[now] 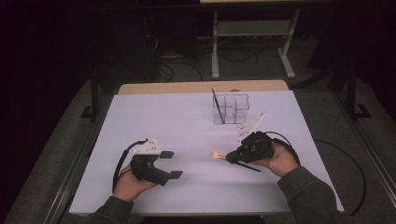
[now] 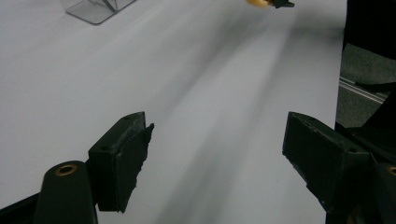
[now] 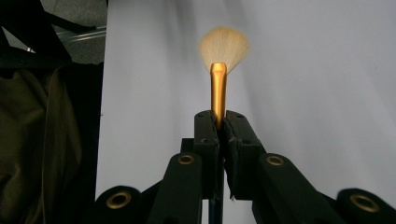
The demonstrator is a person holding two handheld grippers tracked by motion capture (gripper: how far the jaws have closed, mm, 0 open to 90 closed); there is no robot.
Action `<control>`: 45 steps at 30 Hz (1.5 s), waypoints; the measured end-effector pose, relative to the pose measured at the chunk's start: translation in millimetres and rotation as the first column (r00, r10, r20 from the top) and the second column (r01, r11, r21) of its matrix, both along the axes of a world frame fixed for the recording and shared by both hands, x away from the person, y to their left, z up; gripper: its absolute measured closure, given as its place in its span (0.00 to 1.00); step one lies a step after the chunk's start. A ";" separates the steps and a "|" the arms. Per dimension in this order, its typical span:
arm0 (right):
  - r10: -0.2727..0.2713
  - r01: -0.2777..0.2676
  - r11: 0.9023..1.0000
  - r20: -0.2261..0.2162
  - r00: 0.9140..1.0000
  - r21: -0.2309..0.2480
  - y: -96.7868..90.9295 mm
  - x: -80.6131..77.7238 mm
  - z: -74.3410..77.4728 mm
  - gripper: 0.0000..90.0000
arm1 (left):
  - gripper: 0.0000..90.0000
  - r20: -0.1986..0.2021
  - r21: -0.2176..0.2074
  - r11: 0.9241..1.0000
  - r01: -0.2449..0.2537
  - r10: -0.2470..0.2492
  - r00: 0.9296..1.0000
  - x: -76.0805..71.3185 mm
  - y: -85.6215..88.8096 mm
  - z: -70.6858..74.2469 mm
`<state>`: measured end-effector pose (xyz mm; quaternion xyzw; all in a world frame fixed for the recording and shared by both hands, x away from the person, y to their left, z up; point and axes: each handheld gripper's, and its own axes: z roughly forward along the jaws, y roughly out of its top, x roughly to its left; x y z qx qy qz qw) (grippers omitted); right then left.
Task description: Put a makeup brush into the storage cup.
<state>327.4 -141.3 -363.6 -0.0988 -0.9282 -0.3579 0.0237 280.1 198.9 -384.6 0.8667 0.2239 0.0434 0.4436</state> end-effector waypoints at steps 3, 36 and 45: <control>0.008 -0.008 1.000 -0.002 1.000 0.002 4.3 -0.4 0.6 0.92 | 0.26 -0.007 -0.001 1.000 0.013 -0.013 1.000 0.3 -3.7 1.4; 0.128 -0.129 0.990 0.018 0.992 0.053 43.4 -11.1 6.4 0.92 | 0.38 -0.055 0.027 0.985 0.168 -0.167 0.984 10.0 -49.6 35.2; 0.153 -0.155 0.986 0.024 0.988 0.060 50.6 -12.8 6.7 0.92 | 0.43 -0.074 0.033 0.980 0.196 -0.193 0.978 13.5 -59.9 34.1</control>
